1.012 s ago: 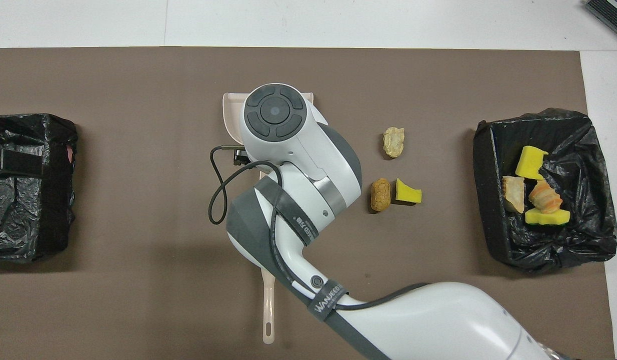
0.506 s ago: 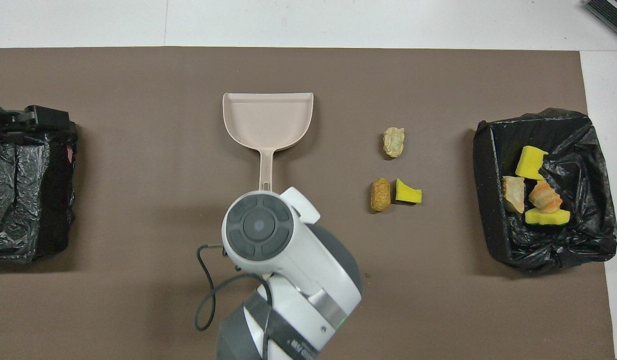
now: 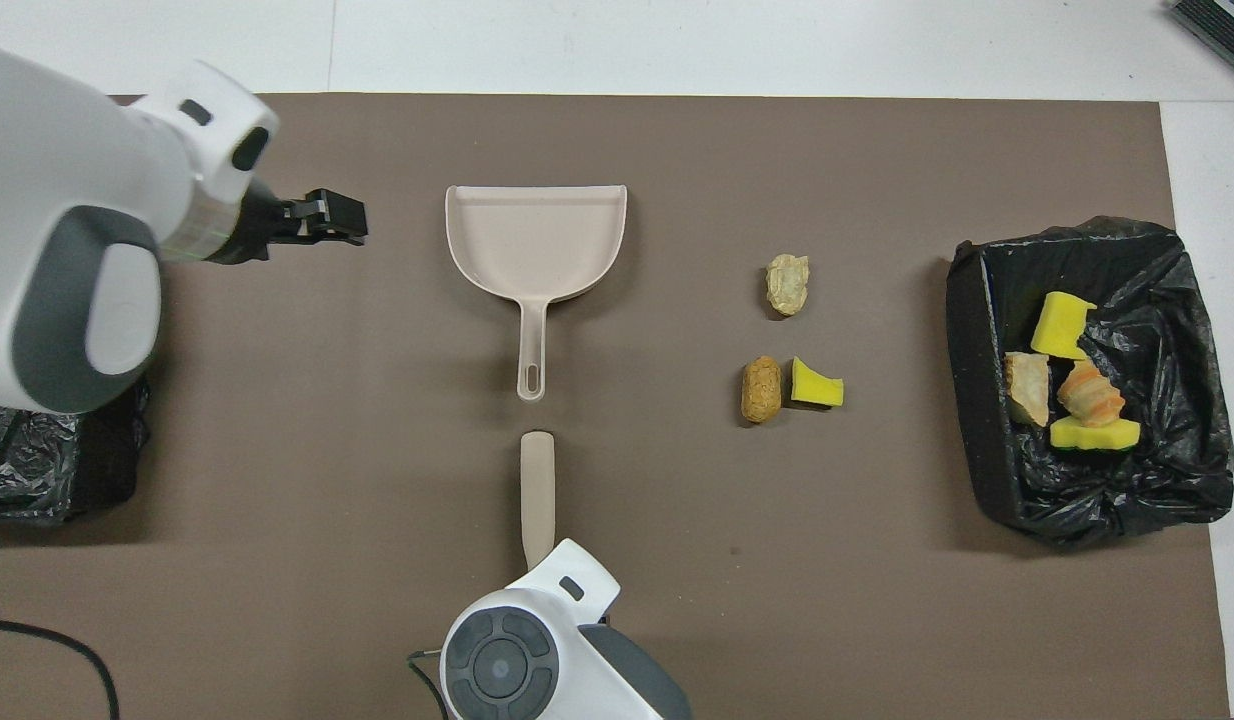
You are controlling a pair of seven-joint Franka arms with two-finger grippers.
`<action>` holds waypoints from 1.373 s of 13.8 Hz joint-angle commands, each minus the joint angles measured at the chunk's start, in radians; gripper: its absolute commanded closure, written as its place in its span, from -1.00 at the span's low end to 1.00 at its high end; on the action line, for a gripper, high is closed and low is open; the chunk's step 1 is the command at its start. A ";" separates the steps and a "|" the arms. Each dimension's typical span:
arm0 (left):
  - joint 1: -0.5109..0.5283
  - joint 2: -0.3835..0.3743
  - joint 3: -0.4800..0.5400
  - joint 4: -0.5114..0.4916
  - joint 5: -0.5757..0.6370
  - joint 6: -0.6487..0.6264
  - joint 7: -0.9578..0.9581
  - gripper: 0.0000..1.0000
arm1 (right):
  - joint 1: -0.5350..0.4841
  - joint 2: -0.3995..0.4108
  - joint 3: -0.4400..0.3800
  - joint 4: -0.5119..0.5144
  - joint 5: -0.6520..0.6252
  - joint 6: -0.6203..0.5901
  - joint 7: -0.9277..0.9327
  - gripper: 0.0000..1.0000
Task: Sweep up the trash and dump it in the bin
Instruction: 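Set down the dustpan and withdraw the right gripper, then grasp the dustpan with the left gripper while the right gripper takes the brush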
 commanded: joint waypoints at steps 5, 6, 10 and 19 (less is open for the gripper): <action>-0.188 0.181 0.016 0.022 0.009 0.129 -0.075 -1.00 | 0.006 0.003 -0.006 -0.081 0.019 0.141 0.007 -0.29; -0.205 0.184 0.016 0.020 0.011 0.122 -0.072 -1.00 | 0.003 0.005 -0.004 -0.081 0.019 0.143 0.009 0.05; -0.281 0.201 0.019 -0.061 0.022 0.119 -0.078 -1.00 | 0.001 0.008 -0.007 -0.080 0.019 0.158 0.038 1.00; -0.279 0.199 0.027 -0.051 0.049 0.042 -0.075 0.30 | -0.072 -0.173 -0.010 -0.164 0.018 0.043 0.115 1.00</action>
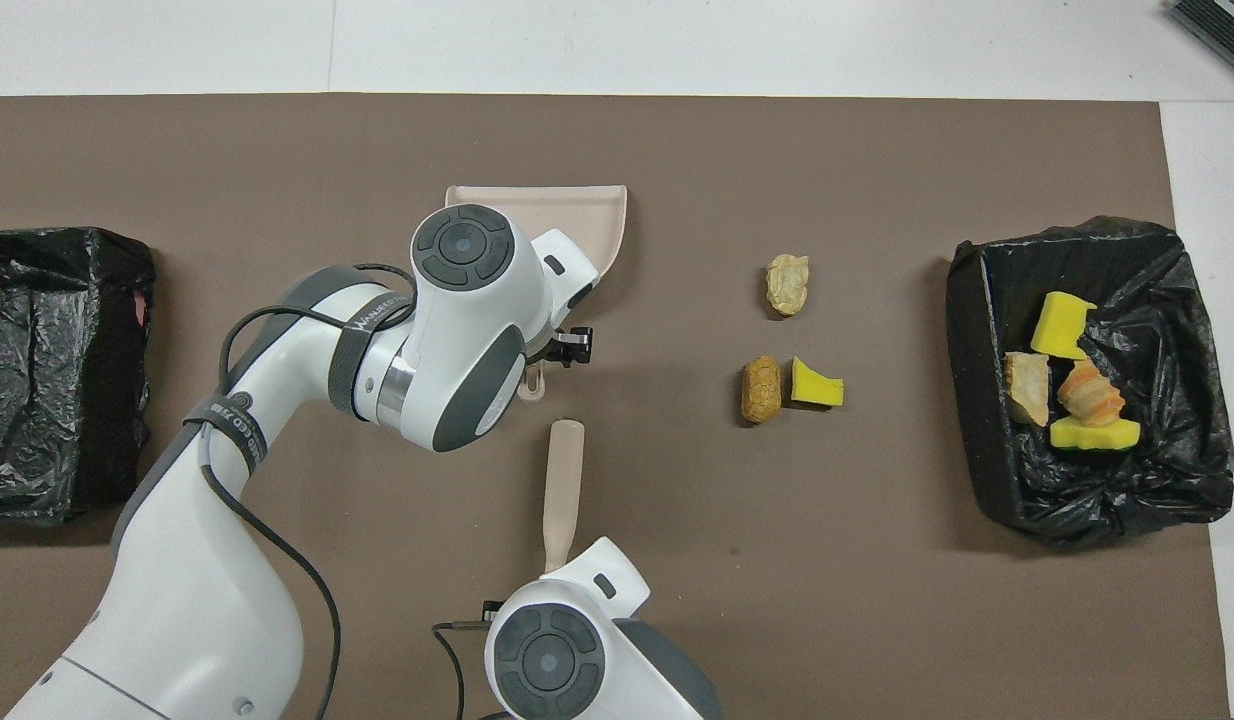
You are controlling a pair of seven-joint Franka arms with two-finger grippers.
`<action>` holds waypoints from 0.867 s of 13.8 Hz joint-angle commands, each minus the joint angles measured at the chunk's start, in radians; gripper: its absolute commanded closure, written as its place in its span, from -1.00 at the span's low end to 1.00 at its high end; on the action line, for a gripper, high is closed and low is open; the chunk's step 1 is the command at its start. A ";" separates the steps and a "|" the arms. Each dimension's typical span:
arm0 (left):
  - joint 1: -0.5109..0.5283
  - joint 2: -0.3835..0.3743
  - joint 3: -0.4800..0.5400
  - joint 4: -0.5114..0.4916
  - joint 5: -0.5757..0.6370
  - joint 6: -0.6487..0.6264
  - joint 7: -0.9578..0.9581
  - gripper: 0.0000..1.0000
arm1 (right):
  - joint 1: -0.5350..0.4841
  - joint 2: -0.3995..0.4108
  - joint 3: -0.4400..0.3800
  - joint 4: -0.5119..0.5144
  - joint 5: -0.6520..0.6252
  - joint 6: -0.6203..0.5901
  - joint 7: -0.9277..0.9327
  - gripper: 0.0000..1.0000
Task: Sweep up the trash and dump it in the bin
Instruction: 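Grasp the dustpan with the left gripper while the right gripper takes the brush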
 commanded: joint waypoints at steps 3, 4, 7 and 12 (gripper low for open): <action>0.003 -0.006 0.017 0.030 0.088 -0.039 0.010 1.00 | -0.109 -0.255 0.006 -0.179 0.015 -0.082 -0.004 1.00; 0.013 -0.005 0.015 0.044 0.161 -0.039 0.051 1.00 | -0.141 -0.275 0.006 -0.179 0.015 -0.122 -0.005 1.00; 0.076 -0.046 0.015 0.043 0.197 -0.056 0.329 1.00 | -0.244 -0.321 0.004 -0.181 -0.005 -0.205 -0.027 1.00; 0.185 -0.157 0.015 0.026 0.191 -0.197 0.799 1.00 | -0.364 -0.364 0.003 -0.178 -0.114 -0.329 -0.053 1.00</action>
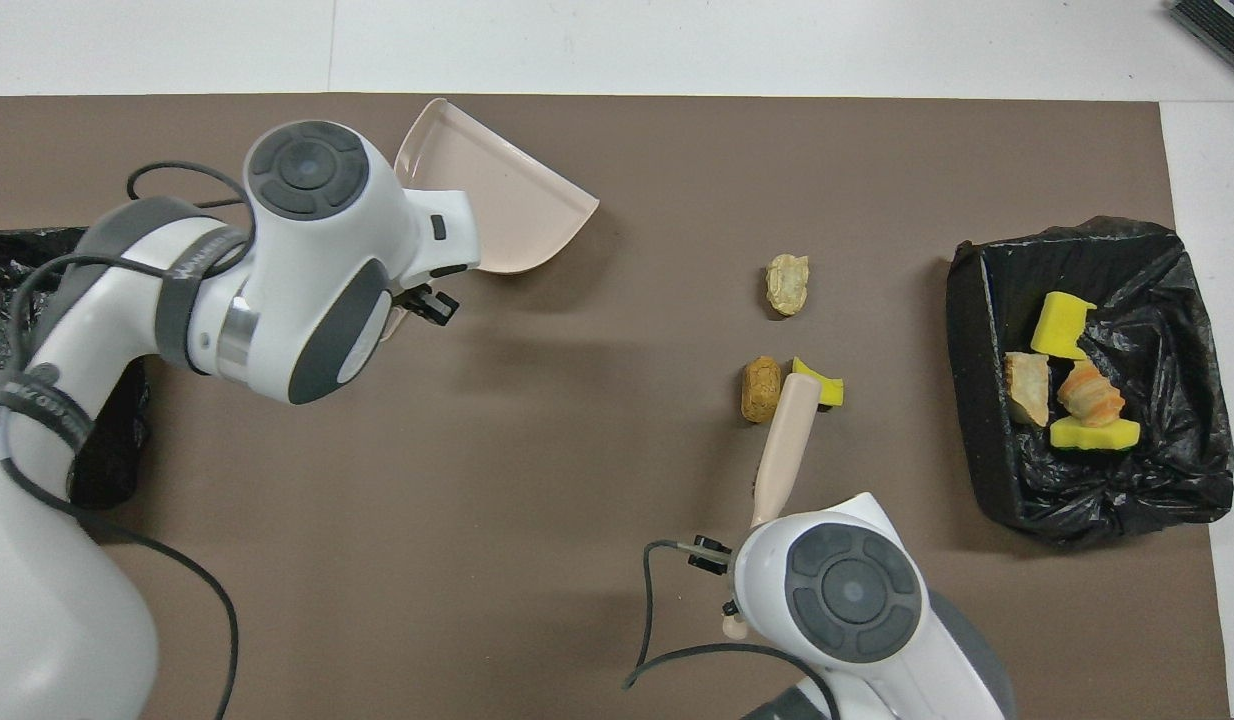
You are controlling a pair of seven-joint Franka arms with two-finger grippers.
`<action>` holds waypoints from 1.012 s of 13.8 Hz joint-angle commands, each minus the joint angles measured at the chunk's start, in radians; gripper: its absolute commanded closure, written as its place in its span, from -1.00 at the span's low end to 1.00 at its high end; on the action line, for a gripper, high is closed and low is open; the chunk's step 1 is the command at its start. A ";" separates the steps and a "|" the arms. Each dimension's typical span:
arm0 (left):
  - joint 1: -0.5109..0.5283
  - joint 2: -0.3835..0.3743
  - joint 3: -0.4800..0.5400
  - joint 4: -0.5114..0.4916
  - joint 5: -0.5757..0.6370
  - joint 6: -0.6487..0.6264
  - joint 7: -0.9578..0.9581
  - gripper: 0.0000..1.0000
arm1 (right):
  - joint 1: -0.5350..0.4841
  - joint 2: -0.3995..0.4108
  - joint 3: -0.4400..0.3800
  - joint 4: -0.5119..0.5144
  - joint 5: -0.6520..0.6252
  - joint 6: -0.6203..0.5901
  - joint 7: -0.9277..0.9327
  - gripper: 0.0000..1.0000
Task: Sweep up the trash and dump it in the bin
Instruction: 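Grasp the dustpan with the left gripper while the right gripper takes the brush, then sweep the sponge and bread toward the dustpan with the right gripper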
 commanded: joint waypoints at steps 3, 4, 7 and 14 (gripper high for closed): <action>0.050 -0.120 -0.007 -0.080 0.005 -0.120 0.401 1.00 | -0.185 0.004 0.015 -0.015 -0.034 -0.035 -0.139 1.00; 0.050 -0.143 -0.007 -0.100 0.005 -0.132 0.492 1.00 | -0.195 0.019 0.013 -0.014 -0.034 -0.032 -0.144 1.00; 0.037 -0.200 -0.008 -0.209 0.007 -0.126 0.555 1.00 | -0.212 0.077 0.010 -0.014 -0.121 -0.032 -0.150 1.00; -0.023 -0.323 -0.014 -0.457 0.004 0.027 0.543 1.00 | -0.276 0.215 0.012 0.019 -0.214 0.068 -0.249 1.00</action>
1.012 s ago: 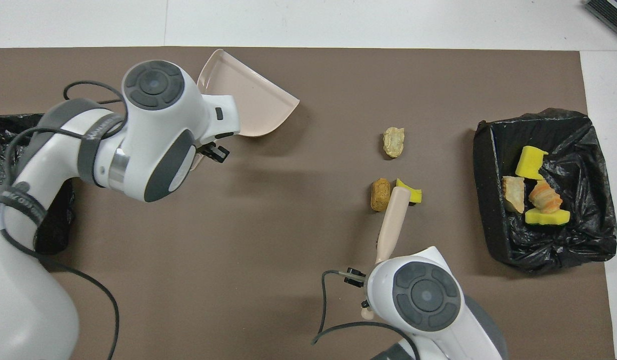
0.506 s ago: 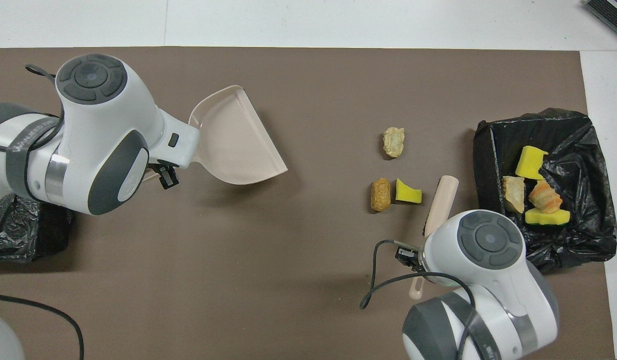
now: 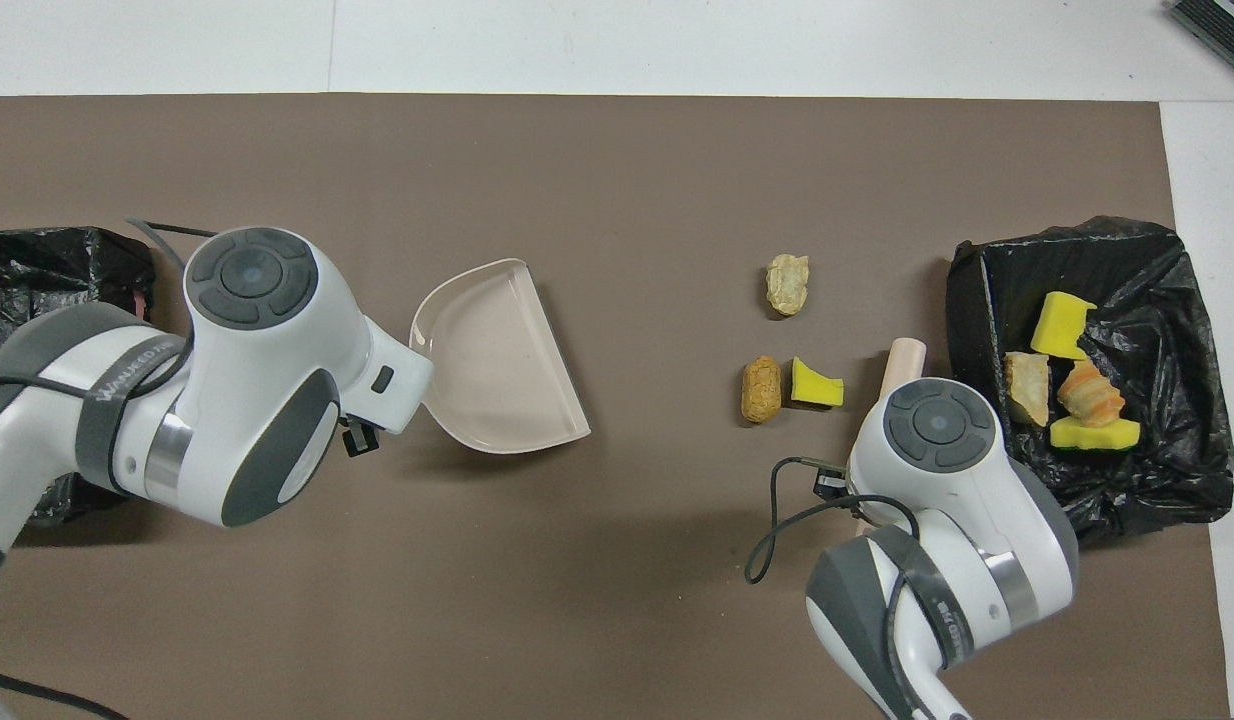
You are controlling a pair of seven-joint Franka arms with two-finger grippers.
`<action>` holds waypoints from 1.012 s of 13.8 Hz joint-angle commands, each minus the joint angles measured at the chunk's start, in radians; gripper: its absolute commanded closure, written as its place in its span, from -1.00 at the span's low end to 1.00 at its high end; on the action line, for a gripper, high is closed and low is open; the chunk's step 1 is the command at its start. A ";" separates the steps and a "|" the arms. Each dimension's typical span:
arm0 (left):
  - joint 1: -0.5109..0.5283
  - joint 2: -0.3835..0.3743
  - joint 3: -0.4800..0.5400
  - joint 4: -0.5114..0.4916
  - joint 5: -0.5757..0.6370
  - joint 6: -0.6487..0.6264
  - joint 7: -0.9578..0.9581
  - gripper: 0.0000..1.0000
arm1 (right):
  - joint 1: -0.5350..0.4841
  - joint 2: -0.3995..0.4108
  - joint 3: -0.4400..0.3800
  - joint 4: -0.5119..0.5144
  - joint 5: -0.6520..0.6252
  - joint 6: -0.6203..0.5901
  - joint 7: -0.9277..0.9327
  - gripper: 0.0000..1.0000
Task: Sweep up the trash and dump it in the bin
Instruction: 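Sweep the sponge and bread toward the dustpan with the right gripper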
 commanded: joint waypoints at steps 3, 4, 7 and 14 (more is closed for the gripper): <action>-0.019 -0.089 0.011 -0.137 0.004 0.080 -0.024 1.00 | -0.019 0.102 0.015 0.092 -0.019 0.031 -0.039 1.00; -0.020 -0.099 0.011 -0.159 0.004 0.095 -0.024 1.00 | -0.012 0.131 0.015 0.128 -0.018 0.029 -0.039 1.00; -0.040 -0.100 0.012 -0.177 0.004 0.139 -0.027 1.00 | -0.006 0.197 0.018 0.220 -0.002 0.019 -0.039 1.00; -0.067 -0.083 0.009 -0.182 0.004 0.141 -0.045 1.00 | 0.106 0.317 0.018 0.404 0.140 -0.009 -0.031 1.00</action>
